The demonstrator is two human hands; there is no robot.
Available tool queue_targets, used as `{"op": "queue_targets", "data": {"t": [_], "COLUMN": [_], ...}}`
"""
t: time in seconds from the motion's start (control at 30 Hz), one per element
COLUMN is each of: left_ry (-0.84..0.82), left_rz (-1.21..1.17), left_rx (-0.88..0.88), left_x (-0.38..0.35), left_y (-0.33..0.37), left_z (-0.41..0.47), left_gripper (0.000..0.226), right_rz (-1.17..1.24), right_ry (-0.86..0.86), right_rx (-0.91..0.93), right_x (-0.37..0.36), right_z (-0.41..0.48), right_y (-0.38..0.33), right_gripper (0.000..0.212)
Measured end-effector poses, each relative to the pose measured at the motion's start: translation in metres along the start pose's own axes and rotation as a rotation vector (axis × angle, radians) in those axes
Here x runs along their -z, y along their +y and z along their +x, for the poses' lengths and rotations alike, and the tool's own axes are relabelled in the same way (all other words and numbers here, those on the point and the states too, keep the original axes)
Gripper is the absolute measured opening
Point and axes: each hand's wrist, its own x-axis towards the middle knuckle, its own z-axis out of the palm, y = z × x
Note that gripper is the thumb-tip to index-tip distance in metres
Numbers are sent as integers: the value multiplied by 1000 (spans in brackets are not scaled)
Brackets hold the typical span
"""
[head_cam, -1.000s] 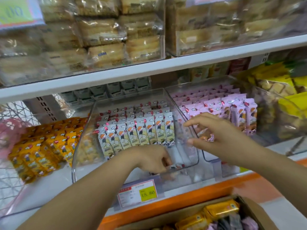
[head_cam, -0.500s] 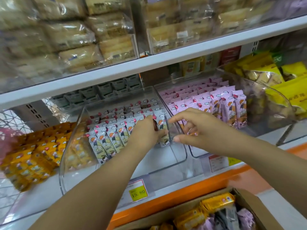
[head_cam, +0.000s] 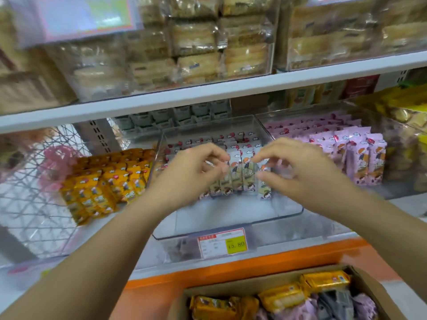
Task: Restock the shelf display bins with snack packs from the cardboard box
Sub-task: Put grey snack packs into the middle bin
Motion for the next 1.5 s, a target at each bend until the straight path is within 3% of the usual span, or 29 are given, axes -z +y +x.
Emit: {"op": "queue_targets", "data": {"t": [0.1,0.27,0.5,0.57,0.7,0.87,1.03,1.17,1.33,1.43,1.5], "left_ry": [75,195,182,184,170,166,181,211,190,118,91], "left_rz": [107,303,276,264,258,258,266,294,-39,-285,-314], "left_rx": [-123,-183,-227,-245,-252,-227,-185,-187,-77,-34,-13], "left_x": [24,45,49,49,51,50,51,44,22,9,1], "left_y": [-14,-59,-92,-94,-97,-97,-89,-67,-27,-8,-2], "left_z": [-29,-65,-77,-77,-77,-76,-75,-68,-44,-29,-17], "left_gripper": [15,9,27,26,25,24,9,18,44,31,23], "right_rz": [101,75,-108,-134,-55,-161,-51,192,313,281,139], "right_ry": [-259,-674,-1198,-1168,-923,-934,-796,-584,-366,-274,-205], "right_rx": [-35,-17,-103,-107,-128,-102,-126,-222,-203,-188,-175], "right_x": [-33,-85,-135,-142,-141,-146,-118,-71,-26,-9,4], "right_z": [21,50,74,75,79,74,71,61,41,32,25], "right_y": [-28,-48,-45,-42,-36,-35,-44,-48,-48,-39,-25], "right_gripper": [18,29,31,27,34,56,42,34,36,34,31]}}
